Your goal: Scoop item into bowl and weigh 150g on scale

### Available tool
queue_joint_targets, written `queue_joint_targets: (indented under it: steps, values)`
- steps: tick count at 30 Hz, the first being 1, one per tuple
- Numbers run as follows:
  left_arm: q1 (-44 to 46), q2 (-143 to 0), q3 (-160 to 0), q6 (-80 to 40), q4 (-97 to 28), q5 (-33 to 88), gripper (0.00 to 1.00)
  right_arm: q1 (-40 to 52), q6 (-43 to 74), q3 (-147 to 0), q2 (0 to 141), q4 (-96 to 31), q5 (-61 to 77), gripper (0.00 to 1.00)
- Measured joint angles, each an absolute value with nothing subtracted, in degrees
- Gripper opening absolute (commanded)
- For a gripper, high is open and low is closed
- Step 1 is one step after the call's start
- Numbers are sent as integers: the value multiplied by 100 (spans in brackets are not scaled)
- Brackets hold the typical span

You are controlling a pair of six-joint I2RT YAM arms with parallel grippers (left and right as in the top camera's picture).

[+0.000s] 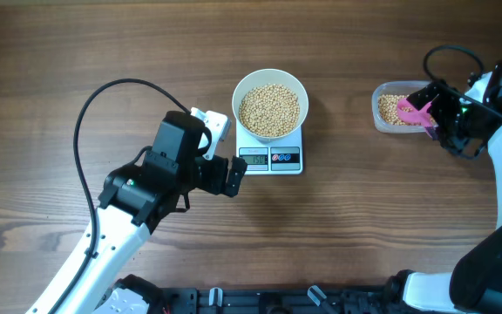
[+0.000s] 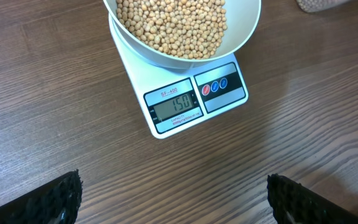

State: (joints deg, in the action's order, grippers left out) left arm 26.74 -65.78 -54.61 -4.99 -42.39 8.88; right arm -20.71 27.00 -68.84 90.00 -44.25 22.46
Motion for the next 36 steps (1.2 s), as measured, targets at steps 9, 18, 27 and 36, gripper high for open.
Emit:
queue_joint_targets:
  steps: [9,18,27,36]
  values:
    - [2674,-6578,-5461,-499,-4239,888,100,-2071,2694,-6917,8597,-4318,2779,100]
    - [2674,-6578,-5461,-499,-4241,891,100,-2071,2423,-6947,8241,-5052,2071,100]
    - [2674,-6578,-5461,-499,-4241,891,100,-2047,2346,-6958,8239,-3841,3026,100]
    - [2674,-6578,-5461,-499,-4241,891,100,-884,2237,-6960,8239,-2416,2582,100]
